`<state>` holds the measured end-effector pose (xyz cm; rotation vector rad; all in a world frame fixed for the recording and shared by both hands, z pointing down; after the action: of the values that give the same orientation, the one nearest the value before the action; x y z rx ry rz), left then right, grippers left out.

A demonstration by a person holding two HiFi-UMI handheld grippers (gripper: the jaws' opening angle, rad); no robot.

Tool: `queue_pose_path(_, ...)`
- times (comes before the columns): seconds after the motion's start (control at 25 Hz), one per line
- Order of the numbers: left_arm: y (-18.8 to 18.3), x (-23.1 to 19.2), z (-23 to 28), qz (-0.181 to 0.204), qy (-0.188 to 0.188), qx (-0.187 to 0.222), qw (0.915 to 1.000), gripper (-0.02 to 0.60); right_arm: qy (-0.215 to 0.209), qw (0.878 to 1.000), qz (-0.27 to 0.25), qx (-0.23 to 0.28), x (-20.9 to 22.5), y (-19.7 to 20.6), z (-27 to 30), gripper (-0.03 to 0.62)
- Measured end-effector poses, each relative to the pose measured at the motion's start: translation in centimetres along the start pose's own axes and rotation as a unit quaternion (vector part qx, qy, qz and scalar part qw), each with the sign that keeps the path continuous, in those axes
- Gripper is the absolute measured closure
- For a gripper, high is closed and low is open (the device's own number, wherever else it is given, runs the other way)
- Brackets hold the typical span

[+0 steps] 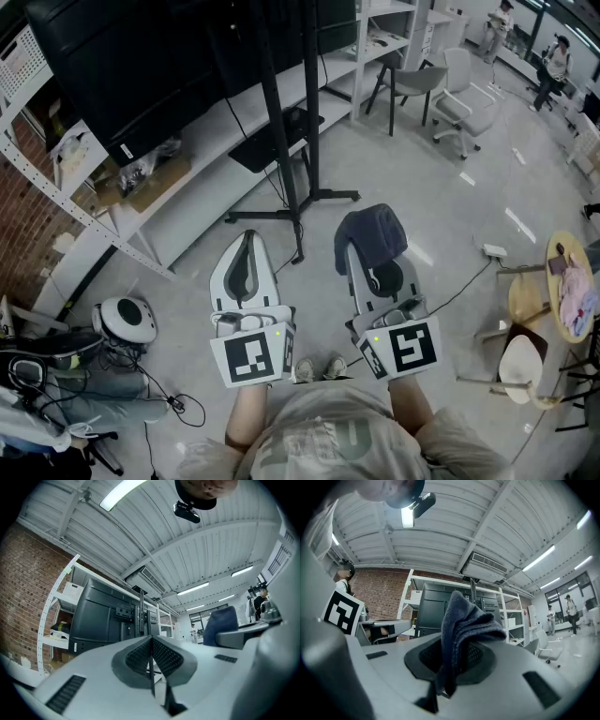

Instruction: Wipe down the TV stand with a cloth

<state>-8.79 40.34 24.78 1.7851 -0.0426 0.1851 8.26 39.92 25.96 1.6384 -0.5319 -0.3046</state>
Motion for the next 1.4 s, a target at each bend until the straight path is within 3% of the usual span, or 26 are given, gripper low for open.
queue_pose_path(0.36,0.1,0.7,-0.6,-0.018,-0.014,-0.004,0.9997,0.566,-0.006,1.000,-0.006,-0.009,1.1,0.0,-1.2,0.539)
queue_pose_path(0.52,0.3,1.7,-0.7,-0.017,-0.014,-0.007,0.9997,0.566,-0.008,1.000,0.016,-0.009,2.3,0.4,-2.0,0.539)
queue_pose_path(0.88,1.5,3.9,-0.4,-0.021,-0.018,-0.020,0.9994,0.566,-0.051,0.998,0.006,-0.021,4.5,1.1,-3.0,0.537)
queue_pose_path(1.16,4.0,4.3,3.6,-0.021,-0.015,0.001,0.9997,0.566,-0.046,0.999,-0.004,-0.015,7.5,3.0,-0.7,0.537)
queue_pose_path(1.4,5.6,4.3,10.3,-0.034,0.014,0.038,0.9986,0.566,-0.035,0.999,0.001,-0.018,10.6,5.1,5.0,0.537)
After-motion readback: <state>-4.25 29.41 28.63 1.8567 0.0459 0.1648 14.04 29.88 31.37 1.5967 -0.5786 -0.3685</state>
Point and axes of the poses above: the fingertips, and each gripper's own axes: z forward along the fingers, x to its right, y out of its underside, the point moved 3 cm from there along -z, backward along the fingers, and after that the axes turned 8 degrees about z, right-handed, at the moved point
